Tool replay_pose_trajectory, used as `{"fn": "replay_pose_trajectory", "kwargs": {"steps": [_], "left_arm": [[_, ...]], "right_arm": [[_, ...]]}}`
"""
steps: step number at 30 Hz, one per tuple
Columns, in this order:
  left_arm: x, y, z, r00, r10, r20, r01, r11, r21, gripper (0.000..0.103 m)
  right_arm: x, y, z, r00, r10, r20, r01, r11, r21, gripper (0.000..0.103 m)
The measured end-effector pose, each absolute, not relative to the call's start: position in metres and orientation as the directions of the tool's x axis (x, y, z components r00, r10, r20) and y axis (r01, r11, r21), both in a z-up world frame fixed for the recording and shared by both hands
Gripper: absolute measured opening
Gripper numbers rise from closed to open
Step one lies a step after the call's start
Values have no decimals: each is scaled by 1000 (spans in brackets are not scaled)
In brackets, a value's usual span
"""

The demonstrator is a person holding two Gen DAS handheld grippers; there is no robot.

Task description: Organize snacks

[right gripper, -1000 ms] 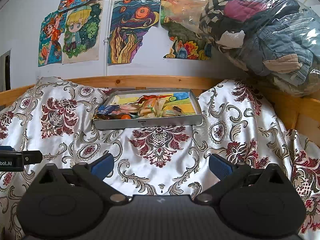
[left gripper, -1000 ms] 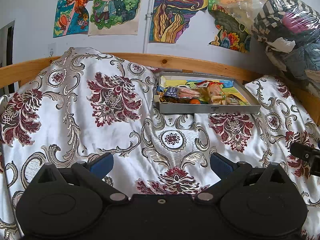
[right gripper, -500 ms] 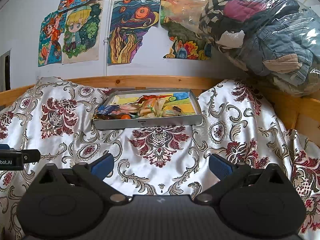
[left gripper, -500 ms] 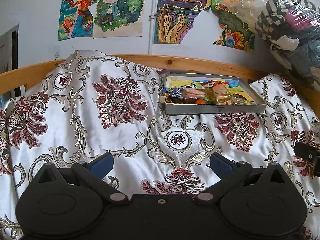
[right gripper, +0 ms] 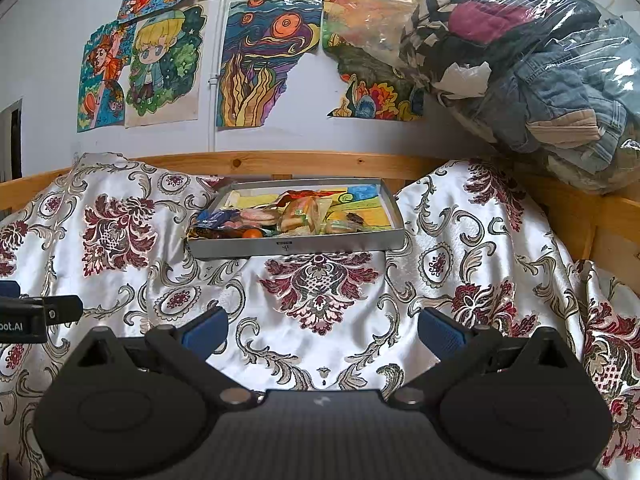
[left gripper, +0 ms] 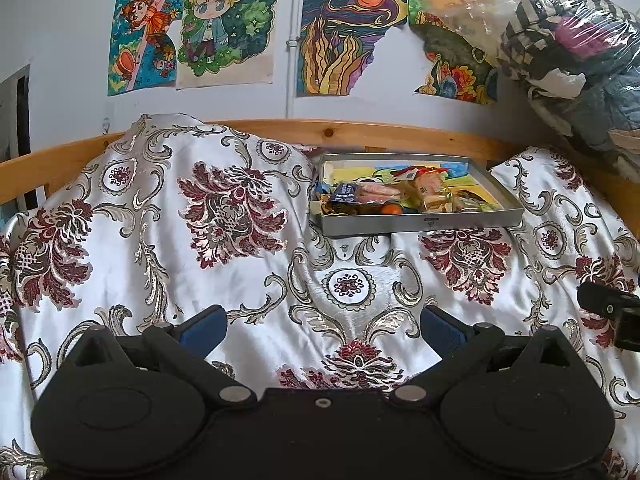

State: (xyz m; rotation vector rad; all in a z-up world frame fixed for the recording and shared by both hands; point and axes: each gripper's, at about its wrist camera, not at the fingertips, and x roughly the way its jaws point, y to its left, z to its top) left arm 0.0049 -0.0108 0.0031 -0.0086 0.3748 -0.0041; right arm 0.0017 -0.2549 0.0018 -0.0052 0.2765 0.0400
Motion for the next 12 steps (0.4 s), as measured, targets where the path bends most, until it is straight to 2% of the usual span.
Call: {"fn": "replay_pose_trajectory", "kwargs": {"steps": [12], "left_arm": [[6,-9,3,928,0,-372,-4,1000,-11,102]], "right_arm": [[1,-255,2,961,38,-273,-40,999,1,103]]}}
